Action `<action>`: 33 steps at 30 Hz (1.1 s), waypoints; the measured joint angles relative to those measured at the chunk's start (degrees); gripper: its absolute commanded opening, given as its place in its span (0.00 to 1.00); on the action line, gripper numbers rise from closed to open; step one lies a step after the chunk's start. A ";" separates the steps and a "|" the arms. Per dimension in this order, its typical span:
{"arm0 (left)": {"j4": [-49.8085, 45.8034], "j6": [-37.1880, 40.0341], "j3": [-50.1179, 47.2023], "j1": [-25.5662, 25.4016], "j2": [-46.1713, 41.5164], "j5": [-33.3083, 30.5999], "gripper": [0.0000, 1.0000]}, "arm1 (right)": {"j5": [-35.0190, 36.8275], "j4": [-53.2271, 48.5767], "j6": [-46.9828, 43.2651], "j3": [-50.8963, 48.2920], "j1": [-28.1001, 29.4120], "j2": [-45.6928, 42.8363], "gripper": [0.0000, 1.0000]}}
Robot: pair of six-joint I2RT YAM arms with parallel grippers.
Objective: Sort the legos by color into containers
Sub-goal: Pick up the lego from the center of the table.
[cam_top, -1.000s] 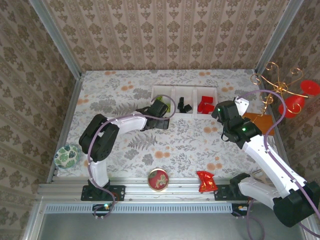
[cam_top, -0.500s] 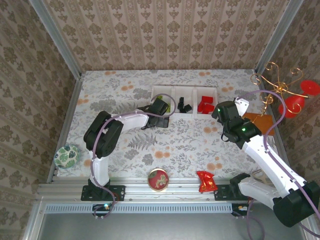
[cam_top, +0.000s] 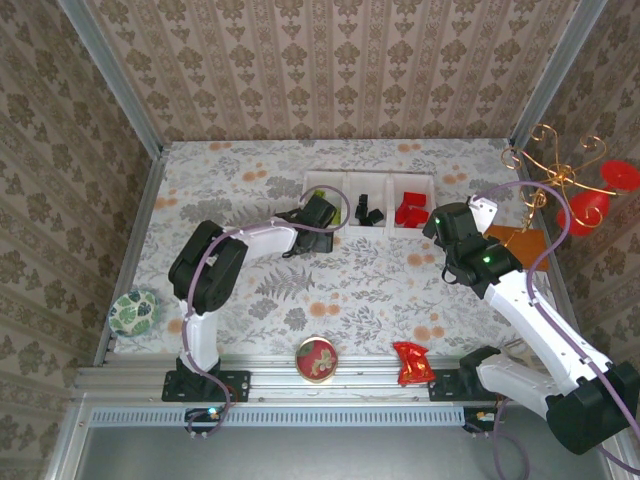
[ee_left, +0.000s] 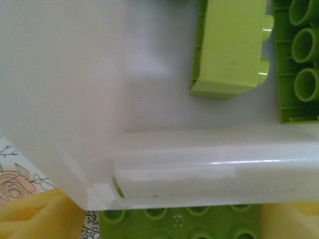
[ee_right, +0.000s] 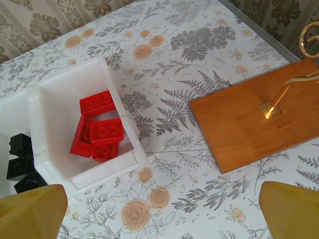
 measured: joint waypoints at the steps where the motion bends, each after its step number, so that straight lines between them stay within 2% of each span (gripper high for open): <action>1: 0.00 -0.09 0.00 0.02 0.00 0.00 0.73 | -0.17 0.00 0.00 0.00 0.00 0.00 1.00; 7: 0.02 -0.39 0.00 0.07 0.00 0.02 0.65 | -0.81 0.11 0.02 0.00 0.00 0.42 1.00; 13: 0.33 -0.42 -0.28 0.07 -0.13 0.00 0.64 | -1.05 0.46 0.02 0.00 0.00 1.86 1.00; 29: 2.45 -1.18 -8.24 0.31 -5.66 -0.44 0.54 | -1.05 0.46 0.20 0.02 0.00 1.95 1.00; 33: 2.23 -1.20 -9.77 0.28 -7.06 -0.44 0.48 | -1.05 0.44 0.20 0.02 -0.09 1.95 1.00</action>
